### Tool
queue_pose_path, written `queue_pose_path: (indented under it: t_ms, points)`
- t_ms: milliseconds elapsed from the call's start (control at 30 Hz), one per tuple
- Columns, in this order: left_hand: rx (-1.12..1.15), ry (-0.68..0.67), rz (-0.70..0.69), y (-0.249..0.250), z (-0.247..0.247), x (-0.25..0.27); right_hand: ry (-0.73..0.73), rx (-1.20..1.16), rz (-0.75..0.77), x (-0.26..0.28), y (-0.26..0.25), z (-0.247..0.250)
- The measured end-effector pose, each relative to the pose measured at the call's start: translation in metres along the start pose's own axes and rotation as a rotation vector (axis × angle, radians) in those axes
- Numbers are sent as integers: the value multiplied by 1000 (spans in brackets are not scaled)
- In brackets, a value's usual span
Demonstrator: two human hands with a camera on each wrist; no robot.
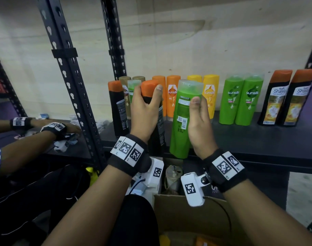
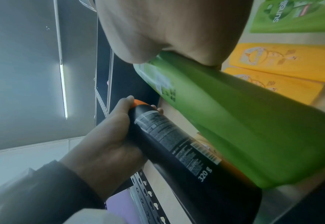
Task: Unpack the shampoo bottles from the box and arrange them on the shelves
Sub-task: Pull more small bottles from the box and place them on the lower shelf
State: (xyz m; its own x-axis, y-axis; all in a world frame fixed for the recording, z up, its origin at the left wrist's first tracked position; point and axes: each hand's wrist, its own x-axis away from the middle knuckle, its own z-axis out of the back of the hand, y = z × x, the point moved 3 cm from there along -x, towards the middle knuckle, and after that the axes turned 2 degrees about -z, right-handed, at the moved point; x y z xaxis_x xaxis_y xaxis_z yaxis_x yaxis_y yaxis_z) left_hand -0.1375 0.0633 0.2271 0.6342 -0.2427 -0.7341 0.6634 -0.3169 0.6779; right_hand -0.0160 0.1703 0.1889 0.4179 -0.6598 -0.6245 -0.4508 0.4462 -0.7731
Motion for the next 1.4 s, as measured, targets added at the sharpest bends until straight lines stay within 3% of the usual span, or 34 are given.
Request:
queue_pose_path:
  t_ms: [367,533,767,1100,1400]
  points:
    - [-61,-75,14,-42,-13,-24,4,19,36,-34,33,-20]
    - [-59,-22,30,-58,-14,-28,33,1,68,-33,48,-25]
    - [-66,-72,66,-86,-14,-5,-1,56,20,-23,64,-25]
    - [-65,-176,185,-118,-6,36,-269,422,-64,18,90,2]
    - [21,-187,184,-132,-10,31,-288,420,-140,2,98,-7]
